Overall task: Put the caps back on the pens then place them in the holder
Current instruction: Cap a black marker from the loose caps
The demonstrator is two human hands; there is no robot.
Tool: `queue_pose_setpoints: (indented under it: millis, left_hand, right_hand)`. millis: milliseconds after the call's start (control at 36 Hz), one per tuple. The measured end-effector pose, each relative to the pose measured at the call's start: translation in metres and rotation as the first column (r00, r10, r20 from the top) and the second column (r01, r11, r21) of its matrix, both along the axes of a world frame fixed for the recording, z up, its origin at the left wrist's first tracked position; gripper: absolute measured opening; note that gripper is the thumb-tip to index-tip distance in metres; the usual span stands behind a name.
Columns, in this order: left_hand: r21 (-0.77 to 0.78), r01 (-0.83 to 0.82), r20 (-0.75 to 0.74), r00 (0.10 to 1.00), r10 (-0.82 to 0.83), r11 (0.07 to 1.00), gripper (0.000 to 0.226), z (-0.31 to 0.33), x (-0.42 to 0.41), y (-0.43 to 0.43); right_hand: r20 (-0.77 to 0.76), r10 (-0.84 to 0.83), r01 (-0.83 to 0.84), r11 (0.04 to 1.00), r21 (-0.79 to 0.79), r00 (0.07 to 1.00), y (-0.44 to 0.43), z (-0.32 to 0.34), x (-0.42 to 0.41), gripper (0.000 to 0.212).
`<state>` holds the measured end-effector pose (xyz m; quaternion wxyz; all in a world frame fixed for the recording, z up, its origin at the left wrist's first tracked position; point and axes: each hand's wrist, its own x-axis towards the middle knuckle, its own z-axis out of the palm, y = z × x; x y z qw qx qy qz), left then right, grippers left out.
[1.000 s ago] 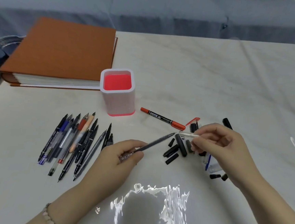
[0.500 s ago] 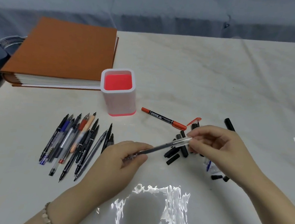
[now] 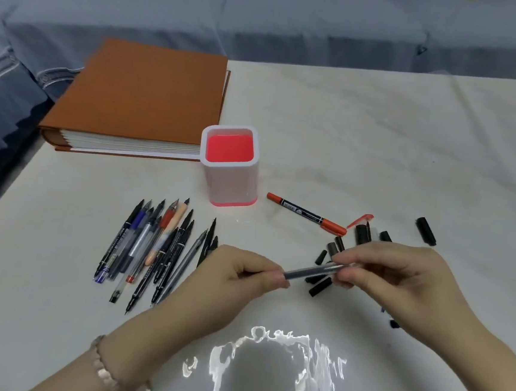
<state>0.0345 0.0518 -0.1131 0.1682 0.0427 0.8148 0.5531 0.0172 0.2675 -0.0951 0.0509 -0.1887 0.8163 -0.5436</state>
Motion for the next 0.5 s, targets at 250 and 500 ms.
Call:
queue_pose_setpoints:
  millis: [250,500]
  left_hand:
    - [-0.393,0.060,-0.047,0.995,-0.085,0.918,0.017,0.000,0.000,-0.002]
    - [-0.627,-0.316,-0.244,0.948,0.206,0.712,0.023,-0.040,0.000,-0.041]
  right_hand:
    - [-0.010,0.116,-0.103,0.915,0.390,0.993,-0.009,-0.041,0.013,0.037]
    - [-0.195,-0.293,0.351,0.756,0.552,0.936,-0.006,-0.039,-0.039,0.013]
